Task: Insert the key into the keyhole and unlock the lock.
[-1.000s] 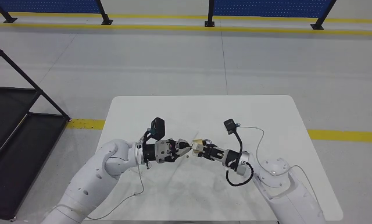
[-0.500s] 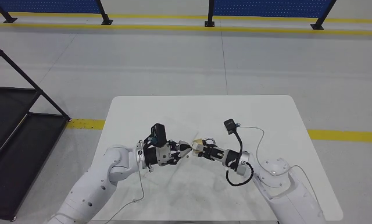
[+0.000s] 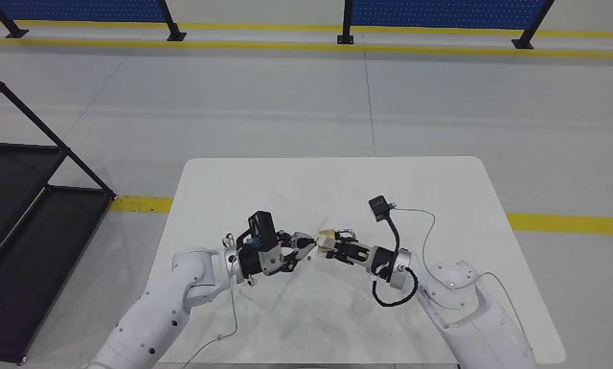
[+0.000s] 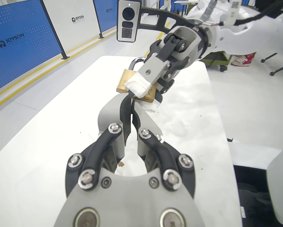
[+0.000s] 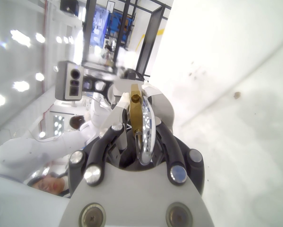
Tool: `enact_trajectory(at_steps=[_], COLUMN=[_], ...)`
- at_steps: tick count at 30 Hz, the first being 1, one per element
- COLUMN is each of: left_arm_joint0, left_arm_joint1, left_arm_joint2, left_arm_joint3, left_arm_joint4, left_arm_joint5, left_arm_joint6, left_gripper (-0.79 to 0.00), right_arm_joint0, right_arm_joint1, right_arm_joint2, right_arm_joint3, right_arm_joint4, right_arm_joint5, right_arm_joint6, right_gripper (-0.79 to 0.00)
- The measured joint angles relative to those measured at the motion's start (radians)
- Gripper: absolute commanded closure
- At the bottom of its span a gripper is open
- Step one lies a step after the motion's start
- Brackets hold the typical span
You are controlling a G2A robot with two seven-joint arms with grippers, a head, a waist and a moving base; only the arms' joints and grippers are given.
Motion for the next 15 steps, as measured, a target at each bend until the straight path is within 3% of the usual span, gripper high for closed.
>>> enact_trajectory(at_steps=[15], left_arm_joint0=[0.035], left_arm_joint1=[0.000], left_arm_joint2=[-0.001], left_arm_joint3=[-0.030], left_arm_joint4=[0.127], left_arm_joint5=[0.079], left_arm_joint6=[0.072], left_gripper=[0.000], right_arm_joint0=[0.000], right_arm_joint1=[0.000], right_arm_joint2=[0.000], right_arm_joint3=[0.000], right_arm_joint4=[0.000], right_arm_joint5=[0.000], right_arm_joint6=[0.000], right_gripper=[0.000])
